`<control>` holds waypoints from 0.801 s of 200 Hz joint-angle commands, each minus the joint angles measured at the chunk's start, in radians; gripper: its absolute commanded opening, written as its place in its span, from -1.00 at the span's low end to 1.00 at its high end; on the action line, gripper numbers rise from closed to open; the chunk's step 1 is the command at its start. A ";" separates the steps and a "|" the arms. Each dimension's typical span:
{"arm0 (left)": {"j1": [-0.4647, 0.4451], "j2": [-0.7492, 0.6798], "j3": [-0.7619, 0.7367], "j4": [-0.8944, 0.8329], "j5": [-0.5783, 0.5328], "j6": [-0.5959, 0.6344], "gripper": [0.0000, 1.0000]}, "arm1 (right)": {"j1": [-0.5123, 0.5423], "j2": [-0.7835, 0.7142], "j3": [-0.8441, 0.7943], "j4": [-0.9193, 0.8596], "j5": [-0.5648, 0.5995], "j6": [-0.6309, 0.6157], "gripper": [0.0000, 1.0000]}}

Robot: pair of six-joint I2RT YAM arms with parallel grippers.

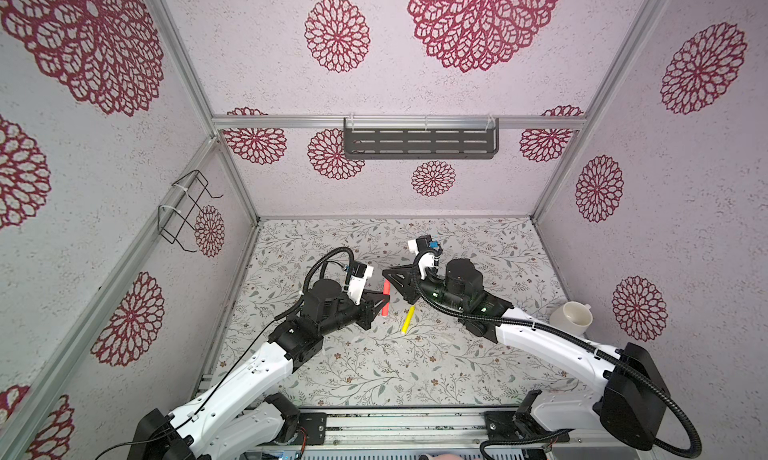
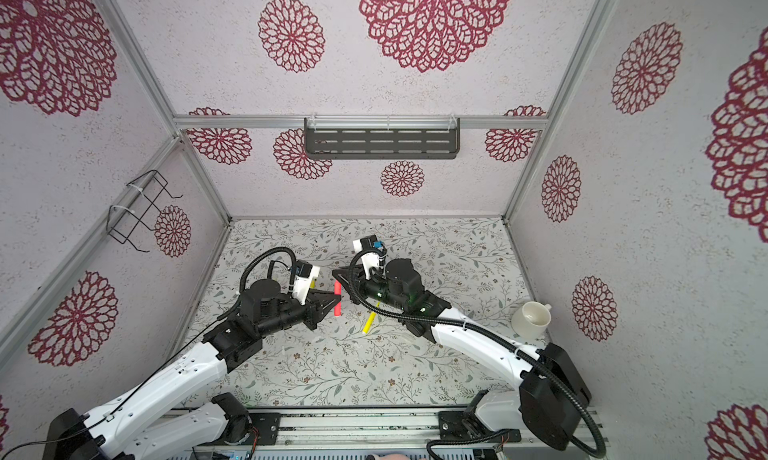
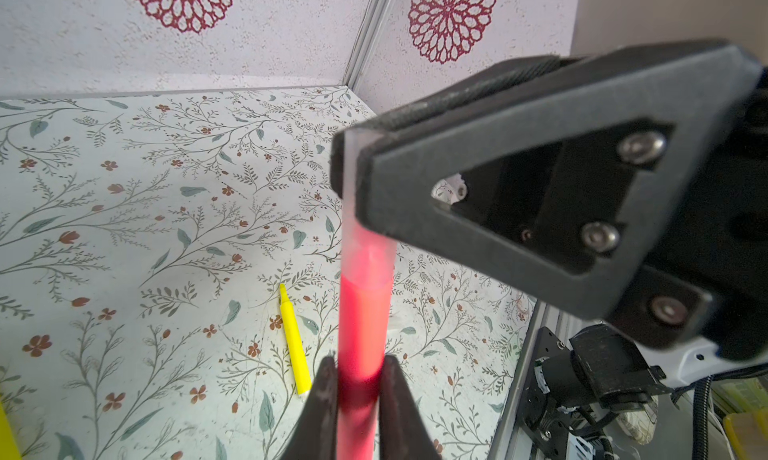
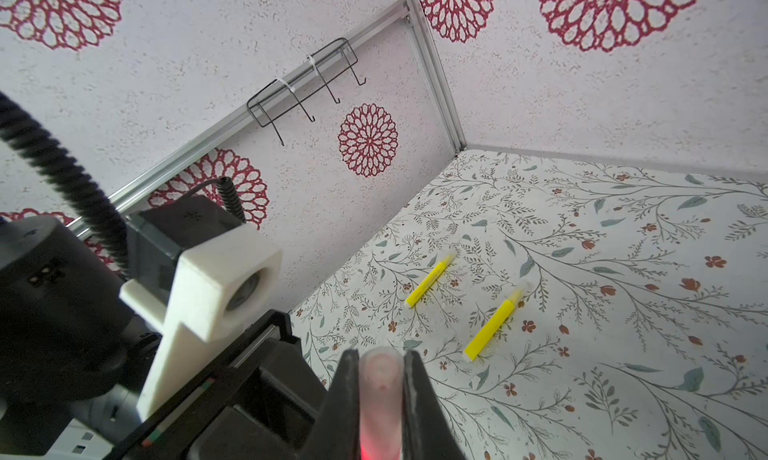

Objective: Insert the pens into the pen caps

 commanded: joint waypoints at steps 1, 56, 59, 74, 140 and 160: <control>0.080 -0.057 0.109 0.392 -0.168 -0.042 -1.00 | 0.099 0.032 -0.105 -0.328 -0.206 0.015 -1.00; 0.100 -0.065 0.110 0.414 -0.158 -0.057 -1.00 | 0.124 0.034 -0.145 -0.300 -0.203 0.024 -1.00; 0.101 -0.066 0.111 0.415 -0.157 -0.057 -1.00 | 0.125 0.033 -0.148 -0.299 -0.203 0.025 -1.00; 0.112 -0.072 0.115 0.414 -0.150 -0.059 -1.00 | 0.128 0.033 -0.161 -0.287 -0.206 0.028 -1.00; 0.162 -0.085 0.115 0.455 -0.106 -0.110 -1.00 | 0.144 0.031 -0.211 -0.221 -0.231 0.047 -1.00; 0.176 -0.084 0.117 0.469 -0.093 -0.121 -1.00 | 0.158 0.031 -0.219 -0.212 -0.222 0.046 -1.00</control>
